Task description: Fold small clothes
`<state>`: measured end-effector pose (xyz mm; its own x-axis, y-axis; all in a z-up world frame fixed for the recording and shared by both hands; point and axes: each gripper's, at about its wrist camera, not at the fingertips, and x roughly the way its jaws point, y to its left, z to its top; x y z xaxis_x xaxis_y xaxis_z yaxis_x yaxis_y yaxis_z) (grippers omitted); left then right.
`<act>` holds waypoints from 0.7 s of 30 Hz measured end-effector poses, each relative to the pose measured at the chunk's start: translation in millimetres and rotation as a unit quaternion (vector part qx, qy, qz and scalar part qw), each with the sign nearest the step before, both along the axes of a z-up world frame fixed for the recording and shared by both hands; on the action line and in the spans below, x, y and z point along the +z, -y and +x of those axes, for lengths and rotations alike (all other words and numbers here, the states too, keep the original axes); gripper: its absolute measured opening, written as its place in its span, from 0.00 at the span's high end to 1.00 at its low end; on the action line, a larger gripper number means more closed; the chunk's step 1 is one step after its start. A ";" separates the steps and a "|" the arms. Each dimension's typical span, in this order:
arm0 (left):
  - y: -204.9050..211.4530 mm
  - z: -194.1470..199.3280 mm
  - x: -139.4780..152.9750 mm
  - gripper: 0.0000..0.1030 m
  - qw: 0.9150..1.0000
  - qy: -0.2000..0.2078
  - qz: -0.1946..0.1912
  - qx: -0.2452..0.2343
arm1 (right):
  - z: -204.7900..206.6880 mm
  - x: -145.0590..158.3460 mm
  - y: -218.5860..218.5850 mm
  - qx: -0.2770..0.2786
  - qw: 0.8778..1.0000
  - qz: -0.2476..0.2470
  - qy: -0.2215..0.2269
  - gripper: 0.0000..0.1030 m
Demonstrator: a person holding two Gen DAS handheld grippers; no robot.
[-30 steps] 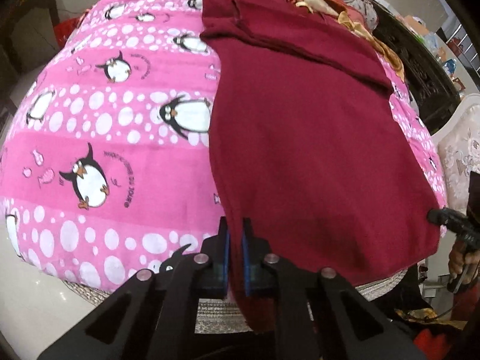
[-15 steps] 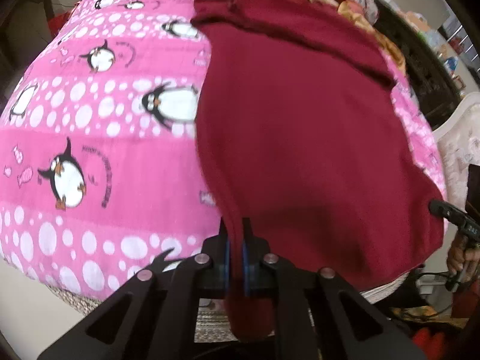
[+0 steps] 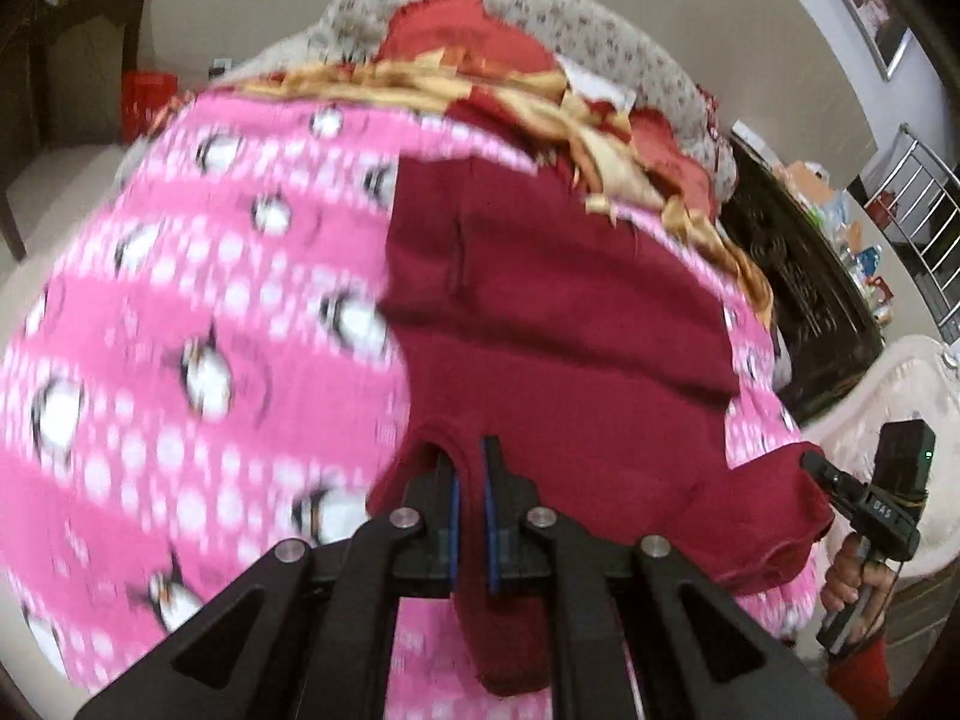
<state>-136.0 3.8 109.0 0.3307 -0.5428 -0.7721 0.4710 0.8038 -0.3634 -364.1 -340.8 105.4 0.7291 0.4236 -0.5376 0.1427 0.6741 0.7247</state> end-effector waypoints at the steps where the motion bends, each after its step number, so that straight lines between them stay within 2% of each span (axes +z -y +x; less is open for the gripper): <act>1: 6.3 6.9 2.9 0.94 1.000 0.009 0.002 0.004 | 5.4 1.0 6.9 -0.010 1.000 -0.001 0.003 0.77; 3: 16.0 21.4 6.2 0.94 1.000 0.022 0.007 0.010 | 16.8 2.4 21.3 -0.032 0.999 -0.001 0.009 0.77; 5: 30.5 35.3 11.1 0.94 0.999 0.034 0.006 0.011 | 28.2 -0.7 36.0 -0.052 0.998 0.022 0.016 0.77; 7: 42.8 47.2 13.3 0.94 0.999 0.043 0.009 0.012 | 39.7 -2.5 43.0 -0.062 0.998 0.015 0.010 0.77; 13: 69.9 79.1 9.2 0.94 0.998 0.052 0.021 0.024 | 71.3 -6.4 61.0 -0.066 0.998 -0.011 -0.005 0.77; 21: 83.1 101.0 10.0 0.94 0.998 0.051 0.025 0.030 | 91.8 -7.1 79.4 -0.073 0.997 -0.008 -0.001 0.77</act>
<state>-35.0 -79.3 119.0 0.4407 -0.4805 -0.7583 0.4535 0.8481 -0.2738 -272.3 -420.2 98.3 0.7812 0.3035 -0.5456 0.2428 0.6574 0.7133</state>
